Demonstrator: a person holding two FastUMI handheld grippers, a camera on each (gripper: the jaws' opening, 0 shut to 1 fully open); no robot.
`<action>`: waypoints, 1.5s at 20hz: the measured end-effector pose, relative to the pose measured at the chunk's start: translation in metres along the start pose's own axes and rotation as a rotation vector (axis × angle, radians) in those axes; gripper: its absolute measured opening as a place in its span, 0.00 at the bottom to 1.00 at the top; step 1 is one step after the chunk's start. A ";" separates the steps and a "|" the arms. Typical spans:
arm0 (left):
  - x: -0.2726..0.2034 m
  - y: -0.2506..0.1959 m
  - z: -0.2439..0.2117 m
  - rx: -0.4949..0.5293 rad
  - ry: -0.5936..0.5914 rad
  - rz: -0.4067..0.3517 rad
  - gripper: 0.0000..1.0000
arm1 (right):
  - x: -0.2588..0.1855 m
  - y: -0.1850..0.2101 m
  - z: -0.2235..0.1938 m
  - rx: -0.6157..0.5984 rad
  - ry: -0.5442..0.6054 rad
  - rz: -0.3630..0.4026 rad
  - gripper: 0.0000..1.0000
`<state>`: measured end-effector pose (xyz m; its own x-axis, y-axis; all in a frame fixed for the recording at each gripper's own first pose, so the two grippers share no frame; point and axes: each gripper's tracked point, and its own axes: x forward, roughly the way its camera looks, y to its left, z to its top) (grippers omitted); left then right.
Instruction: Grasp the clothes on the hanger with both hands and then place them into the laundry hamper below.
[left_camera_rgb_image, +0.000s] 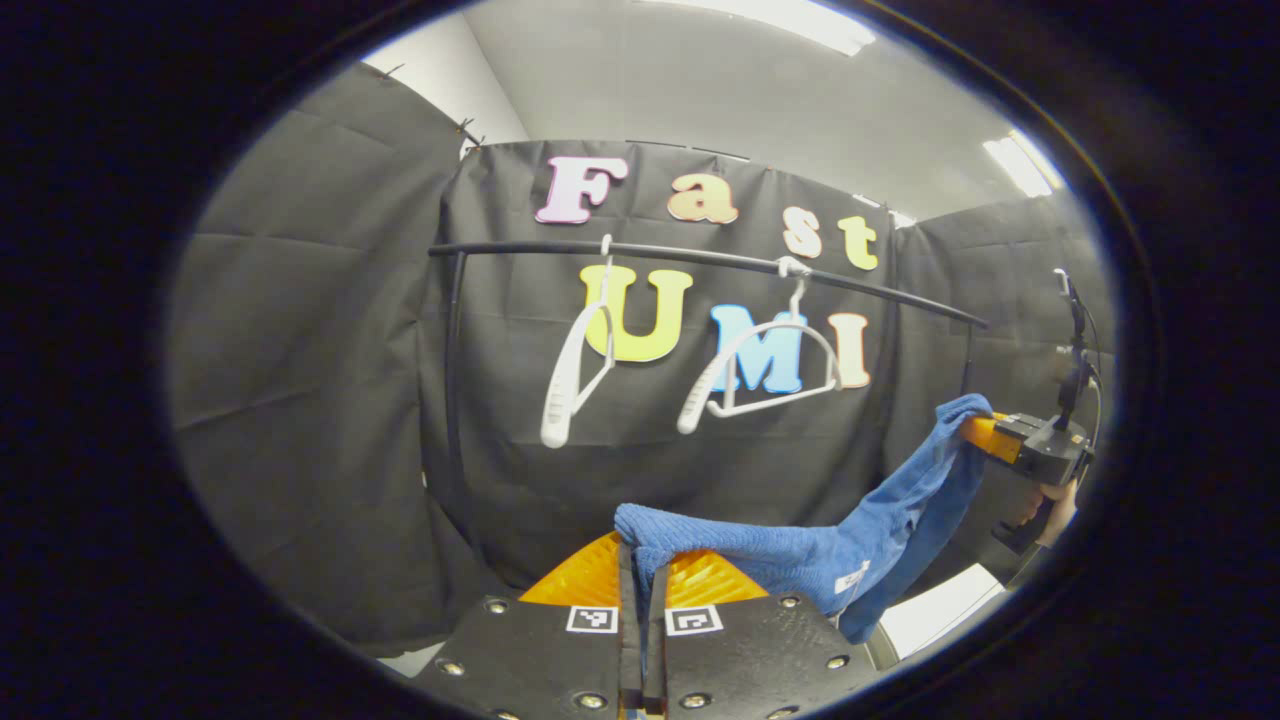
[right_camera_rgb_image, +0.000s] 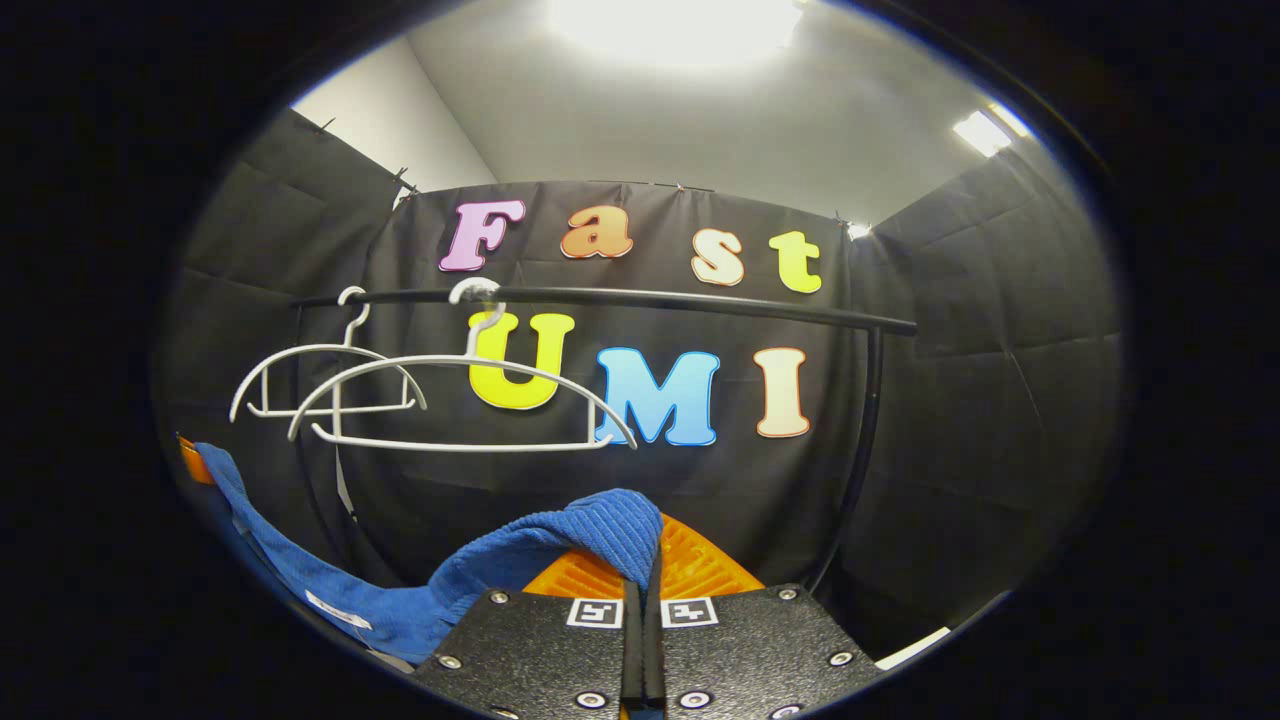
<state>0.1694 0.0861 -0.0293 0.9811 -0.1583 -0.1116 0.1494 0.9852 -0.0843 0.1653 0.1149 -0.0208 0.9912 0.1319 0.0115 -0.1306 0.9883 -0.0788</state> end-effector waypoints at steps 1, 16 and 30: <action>-0.003 -0.011 -0.002 0.000 0.000 -0.022 0.02 | -0.012 0.008 0.001 0.009 0.004 0.009 0.00; 0.015 -0.084 -0.159 0.011 0.265 -0.139 0.03 | -0.069 0.024 -0.181 0.111 0.416 0.037 0.00; 0.050 -0.097 -0.360 0.038 0.575 -0.125 0.02 | -0.099 0.014 -0.386 0.221 0.798 -0.040 0.00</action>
<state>0.1598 -0.0415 -0.3831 0.7329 -0.2728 -0.6233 0.2740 0.9569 -0.0966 0.0733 0.0861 -0.4075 0.7018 0.0850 -0.7073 -0.0141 0.9943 0.1054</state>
